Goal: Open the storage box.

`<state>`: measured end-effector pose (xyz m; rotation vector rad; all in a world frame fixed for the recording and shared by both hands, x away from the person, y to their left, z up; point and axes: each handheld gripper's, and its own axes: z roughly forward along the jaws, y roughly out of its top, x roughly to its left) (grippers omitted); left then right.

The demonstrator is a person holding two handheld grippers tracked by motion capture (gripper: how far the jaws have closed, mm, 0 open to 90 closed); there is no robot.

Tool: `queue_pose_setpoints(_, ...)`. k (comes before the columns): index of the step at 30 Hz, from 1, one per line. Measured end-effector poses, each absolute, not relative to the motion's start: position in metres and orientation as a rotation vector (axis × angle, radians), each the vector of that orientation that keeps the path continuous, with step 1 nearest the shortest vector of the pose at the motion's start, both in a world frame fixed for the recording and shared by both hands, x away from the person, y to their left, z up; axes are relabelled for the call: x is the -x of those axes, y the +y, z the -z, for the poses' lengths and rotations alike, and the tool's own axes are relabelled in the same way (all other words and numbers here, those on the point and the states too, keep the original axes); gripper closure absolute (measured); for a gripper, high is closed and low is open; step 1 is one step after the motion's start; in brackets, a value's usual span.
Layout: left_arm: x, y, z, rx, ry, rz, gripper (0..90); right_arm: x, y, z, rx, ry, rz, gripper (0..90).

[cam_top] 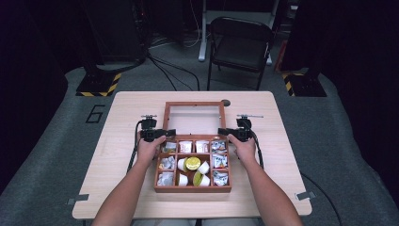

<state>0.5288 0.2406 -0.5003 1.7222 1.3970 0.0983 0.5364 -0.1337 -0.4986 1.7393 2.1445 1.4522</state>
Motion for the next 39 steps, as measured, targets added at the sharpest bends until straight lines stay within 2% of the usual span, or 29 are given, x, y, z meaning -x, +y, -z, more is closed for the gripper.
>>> queue_pose_setpoints(39, -0.5321, 0.2469, 0.5047, -1.718, 1.402, -0.064, 31.8, -0.5407, -0.1386, 0.5062, -1.868, 2.139, -1.495, 51.7)
